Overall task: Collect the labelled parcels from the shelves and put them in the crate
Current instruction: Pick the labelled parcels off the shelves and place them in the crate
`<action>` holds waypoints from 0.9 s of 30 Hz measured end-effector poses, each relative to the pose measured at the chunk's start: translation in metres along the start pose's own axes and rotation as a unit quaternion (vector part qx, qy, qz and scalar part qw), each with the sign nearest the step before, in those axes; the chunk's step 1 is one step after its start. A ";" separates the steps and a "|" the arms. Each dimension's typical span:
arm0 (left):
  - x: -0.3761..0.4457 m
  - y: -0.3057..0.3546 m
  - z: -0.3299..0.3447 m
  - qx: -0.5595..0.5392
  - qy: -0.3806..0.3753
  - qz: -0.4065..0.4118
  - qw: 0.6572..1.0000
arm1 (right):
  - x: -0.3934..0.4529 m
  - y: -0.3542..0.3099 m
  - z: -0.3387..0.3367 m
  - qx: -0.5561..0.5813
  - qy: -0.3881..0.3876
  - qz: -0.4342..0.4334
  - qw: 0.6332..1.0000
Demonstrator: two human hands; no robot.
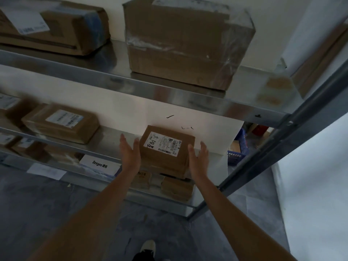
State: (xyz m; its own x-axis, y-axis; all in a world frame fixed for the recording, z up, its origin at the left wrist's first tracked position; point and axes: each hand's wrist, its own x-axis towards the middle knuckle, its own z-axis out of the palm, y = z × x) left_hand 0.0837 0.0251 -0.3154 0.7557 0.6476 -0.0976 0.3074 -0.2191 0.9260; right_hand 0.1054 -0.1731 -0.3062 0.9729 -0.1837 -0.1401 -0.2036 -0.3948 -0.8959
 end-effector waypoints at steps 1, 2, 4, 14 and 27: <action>-0.005 -0.001 -0.005 0.037 0.012 0.026 0.999 | -0.001 -0.005 -0.003 -0.028 0.016 -0.060 0.998; -0.011 -0.003 -0.010 0.073 0.017 0.052 0.996 | -0.002 -0.010 -0.002 -0.053 0.018 -0.112 0.992; -0.023 -0.010 -0.020 0.143 0.016 0.087 0.986 | -0.006 -0.020 0.005 -0.099 -0.015 -0.190 0.977; -0.061 -0.055 -0.132 0.413 0.058 0.125 0.900 | -0.071 -0.043 0.103 -0.205 -0.244 -0.448 0.836; -0.063 -0.092 -0.241 0.454 0.122 0.075 0.879 | -0.121 -0.069 0.205 -0.230 -0.324 -0.536 0.745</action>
State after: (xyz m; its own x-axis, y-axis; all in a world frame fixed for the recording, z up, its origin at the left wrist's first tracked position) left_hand -0.1312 0.1807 -0.3063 0.7143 0.6751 0.1844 0.6340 -0.7359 0.2378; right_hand 0.0239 0.0606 -0.3140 0.4224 0.8728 0.2445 0.8567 -0.2964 -0.4221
